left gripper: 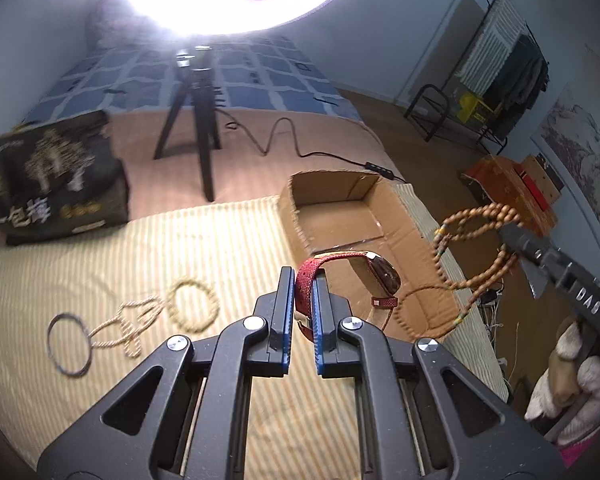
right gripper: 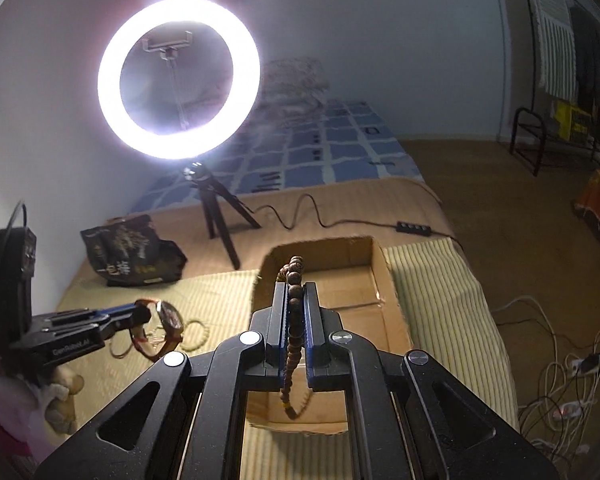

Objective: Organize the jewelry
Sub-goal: 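Lift the watch and bead strand and carry both over the cardboard box, then open the left tool to drop the watch while the right tool drops the beads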

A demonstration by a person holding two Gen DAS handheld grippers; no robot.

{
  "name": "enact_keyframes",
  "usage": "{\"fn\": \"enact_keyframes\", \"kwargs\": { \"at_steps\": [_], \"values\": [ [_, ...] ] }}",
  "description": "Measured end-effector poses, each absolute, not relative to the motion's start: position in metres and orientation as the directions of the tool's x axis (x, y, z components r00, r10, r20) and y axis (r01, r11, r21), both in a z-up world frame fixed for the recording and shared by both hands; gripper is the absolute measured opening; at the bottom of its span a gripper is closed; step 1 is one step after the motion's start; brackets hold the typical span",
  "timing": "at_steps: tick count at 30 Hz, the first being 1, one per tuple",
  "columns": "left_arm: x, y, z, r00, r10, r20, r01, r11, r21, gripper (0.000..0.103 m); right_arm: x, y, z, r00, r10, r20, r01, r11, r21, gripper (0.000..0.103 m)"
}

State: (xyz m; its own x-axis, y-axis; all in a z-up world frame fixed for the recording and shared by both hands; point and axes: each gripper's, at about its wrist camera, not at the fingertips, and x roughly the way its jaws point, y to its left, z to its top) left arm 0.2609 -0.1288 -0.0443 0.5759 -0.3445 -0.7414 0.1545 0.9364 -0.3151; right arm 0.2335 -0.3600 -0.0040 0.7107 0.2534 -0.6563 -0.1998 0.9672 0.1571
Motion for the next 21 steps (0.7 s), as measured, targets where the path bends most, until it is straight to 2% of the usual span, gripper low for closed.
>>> {"fn": "enact_keyframes", "kwargs": {
  "at_steps": [21],
  "values": [
    [0.335, -0.204, -0.106, 0.458, -0.363, -0.811, 0.156, 0.932, -0.328, 0.006, 0.268, -0.392, -0.079, 0.575, 0.173, -0.799, -0.082, 0.985, 0.153, 0.005]
  ]
}}
